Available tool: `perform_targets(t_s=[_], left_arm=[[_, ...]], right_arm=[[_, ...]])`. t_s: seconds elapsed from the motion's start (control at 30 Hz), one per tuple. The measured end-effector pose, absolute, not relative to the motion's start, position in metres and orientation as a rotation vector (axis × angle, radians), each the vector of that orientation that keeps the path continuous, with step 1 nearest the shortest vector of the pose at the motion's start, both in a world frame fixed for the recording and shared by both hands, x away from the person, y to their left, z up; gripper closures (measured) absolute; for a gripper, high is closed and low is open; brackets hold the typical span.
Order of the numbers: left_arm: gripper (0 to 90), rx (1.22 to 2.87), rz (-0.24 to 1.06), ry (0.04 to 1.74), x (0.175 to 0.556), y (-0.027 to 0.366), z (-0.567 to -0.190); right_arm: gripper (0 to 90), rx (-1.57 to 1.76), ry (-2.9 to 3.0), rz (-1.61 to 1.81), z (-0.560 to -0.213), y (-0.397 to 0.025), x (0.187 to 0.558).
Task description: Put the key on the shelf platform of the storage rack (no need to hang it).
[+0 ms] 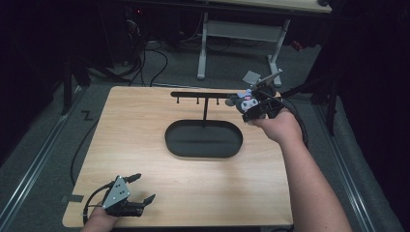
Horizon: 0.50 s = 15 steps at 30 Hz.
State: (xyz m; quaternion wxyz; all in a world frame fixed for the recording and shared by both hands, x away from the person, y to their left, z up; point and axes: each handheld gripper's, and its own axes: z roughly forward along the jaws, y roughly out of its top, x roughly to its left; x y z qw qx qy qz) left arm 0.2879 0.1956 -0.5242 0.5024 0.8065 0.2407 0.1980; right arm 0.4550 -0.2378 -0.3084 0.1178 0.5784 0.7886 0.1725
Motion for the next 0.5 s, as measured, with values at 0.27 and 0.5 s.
perform_targets(t_s=[0.27, 0.5], left_arm=[[15.1, 1.943, 0.483, 0.583, 0.287, 0.196, -0.524], [15.1, 1.934, 0.487, 0.592, 0.287, 0.196, -0.525]], right_arm=[[45.8, 1.790, 2.241, 0.573, -0.319, -0.261, 0.458], [45.3, 1.841, 2.234, 0.615, -0.342, -0.273, 0.460]])
